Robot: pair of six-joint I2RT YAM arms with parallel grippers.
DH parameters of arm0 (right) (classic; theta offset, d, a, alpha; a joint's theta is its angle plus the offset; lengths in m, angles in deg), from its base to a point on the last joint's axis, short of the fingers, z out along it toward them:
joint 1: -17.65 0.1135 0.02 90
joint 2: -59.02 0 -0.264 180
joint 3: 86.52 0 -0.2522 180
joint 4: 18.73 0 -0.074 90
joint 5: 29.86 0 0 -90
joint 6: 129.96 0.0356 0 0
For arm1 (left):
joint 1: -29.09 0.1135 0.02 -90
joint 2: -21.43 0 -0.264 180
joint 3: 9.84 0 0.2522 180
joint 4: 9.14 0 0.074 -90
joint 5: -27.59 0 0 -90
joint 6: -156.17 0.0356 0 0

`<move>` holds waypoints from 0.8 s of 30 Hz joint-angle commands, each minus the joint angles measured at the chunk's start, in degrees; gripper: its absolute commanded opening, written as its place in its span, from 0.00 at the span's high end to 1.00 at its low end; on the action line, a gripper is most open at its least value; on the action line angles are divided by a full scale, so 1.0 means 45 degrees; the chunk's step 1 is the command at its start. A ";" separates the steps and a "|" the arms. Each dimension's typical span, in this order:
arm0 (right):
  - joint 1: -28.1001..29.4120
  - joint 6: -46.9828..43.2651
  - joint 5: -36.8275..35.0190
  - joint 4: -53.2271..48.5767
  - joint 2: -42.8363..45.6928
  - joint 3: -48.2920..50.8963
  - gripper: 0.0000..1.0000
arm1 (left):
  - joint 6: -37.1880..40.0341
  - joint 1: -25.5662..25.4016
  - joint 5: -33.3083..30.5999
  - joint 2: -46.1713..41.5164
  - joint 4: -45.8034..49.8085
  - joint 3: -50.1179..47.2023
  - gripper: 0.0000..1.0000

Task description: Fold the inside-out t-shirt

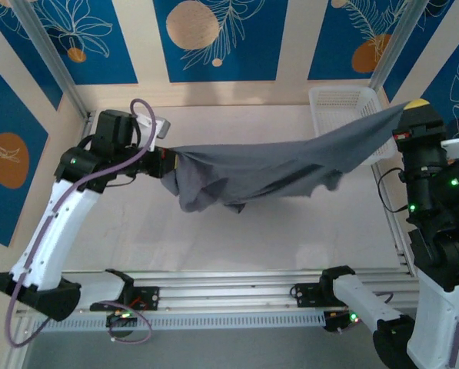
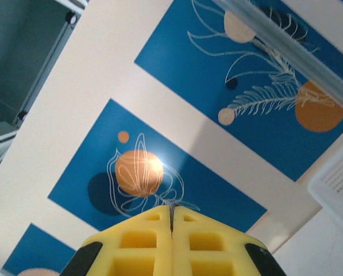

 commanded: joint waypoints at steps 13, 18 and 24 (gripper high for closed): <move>-0.0050 -0.0958 -0.0057 -0.2310 -0.7180 0.2113 1.00 | 0.0114 0.2078 0.0376 0.6153 -0.3863 -0.1964 0.58; -0.0179 -0.1460 0.0034 -0.1918 -0.7544 0.2613 1.00 | -0.0735 0.2072 -0.0149 0.4094 -0.3412 -0.3194 0.52; -0.0219 -0.1434 0.0772 -0.1391 -0.7039 0.3198 1.00 | -0.5830 0.0671 -0.0219 0.0604 -0.6812 -0.8293 0.60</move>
